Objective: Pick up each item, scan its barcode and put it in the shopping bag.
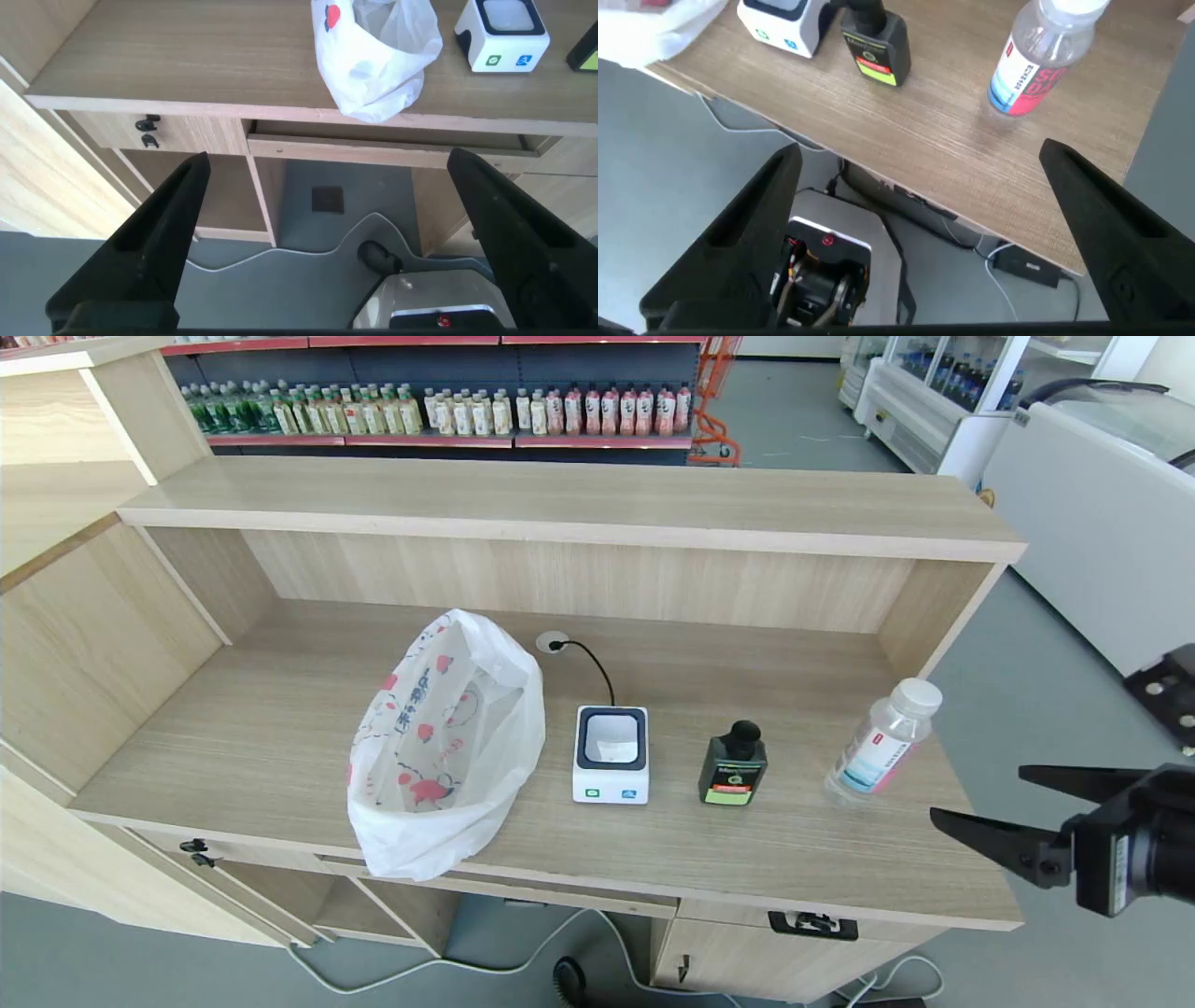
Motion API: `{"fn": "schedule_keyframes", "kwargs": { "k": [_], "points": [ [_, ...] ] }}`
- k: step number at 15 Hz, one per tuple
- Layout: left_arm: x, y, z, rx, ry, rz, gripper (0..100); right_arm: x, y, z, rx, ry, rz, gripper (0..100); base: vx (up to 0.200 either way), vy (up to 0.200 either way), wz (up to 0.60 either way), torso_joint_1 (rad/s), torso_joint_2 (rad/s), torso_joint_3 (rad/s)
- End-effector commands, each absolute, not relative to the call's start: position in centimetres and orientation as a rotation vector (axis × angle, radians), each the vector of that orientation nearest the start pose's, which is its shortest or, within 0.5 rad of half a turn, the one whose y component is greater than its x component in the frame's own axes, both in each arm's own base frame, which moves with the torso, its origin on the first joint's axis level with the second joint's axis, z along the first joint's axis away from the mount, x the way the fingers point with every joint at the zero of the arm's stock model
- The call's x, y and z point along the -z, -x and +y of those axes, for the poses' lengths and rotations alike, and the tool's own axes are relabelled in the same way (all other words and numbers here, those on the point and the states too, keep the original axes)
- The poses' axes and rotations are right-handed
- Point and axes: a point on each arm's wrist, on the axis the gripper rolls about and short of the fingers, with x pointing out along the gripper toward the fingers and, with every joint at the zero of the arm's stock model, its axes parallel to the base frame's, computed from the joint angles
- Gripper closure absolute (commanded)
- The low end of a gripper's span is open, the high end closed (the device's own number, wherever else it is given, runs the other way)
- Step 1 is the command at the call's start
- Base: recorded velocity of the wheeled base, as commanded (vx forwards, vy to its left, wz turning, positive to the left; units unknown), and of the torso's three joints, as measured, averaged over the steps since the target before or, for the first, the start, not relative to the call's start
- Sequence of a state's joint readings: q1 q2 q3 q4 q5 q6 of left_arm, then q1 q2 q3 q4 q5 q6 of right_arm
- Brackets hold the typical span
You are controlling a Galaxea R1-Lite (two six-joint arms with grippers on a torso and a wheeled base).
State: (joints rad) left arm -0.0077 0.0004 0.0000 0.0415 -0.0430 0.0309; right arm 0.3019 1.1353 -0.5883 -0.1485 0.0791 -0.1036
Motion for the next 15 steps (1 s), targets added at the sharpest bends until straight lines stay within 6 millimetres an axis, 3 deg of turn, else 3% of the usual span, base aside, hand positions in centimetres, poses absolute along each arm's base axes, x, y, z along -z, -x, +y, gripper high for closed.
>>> {"fn": "schedule_keyframes", "kwargs": {
  "k": [1, 6, 15],
  "points": [
    [-7.1, 2.3, -0.1, 0.051, -0.030, 0.041, 0, -19.0, -17.6, 6.5, -0.439, 0.182, 0.468, 0, 0.000, 0.000, 0.00, 0.000, 0.00, 0.000],
    [-7.1, 2.3, -0.1, 0.051, -0.030, 0.041, 0, -16.4, -19.3, 7.1, -0.463, 0.229, 0.531, 0, 0.000, 0.000, 0.00, 0.000, 0.00, 0.000],
    [-7.1, 2.3, -0.1, 0.051, -0.030, 0.041, 0, -11.0, -25.4, 9.2, -0.486, 0.319, 0.408, 0, 0.000, 0.000, 0.00, 0.000, 0.00, 0.000]
  ]
}}
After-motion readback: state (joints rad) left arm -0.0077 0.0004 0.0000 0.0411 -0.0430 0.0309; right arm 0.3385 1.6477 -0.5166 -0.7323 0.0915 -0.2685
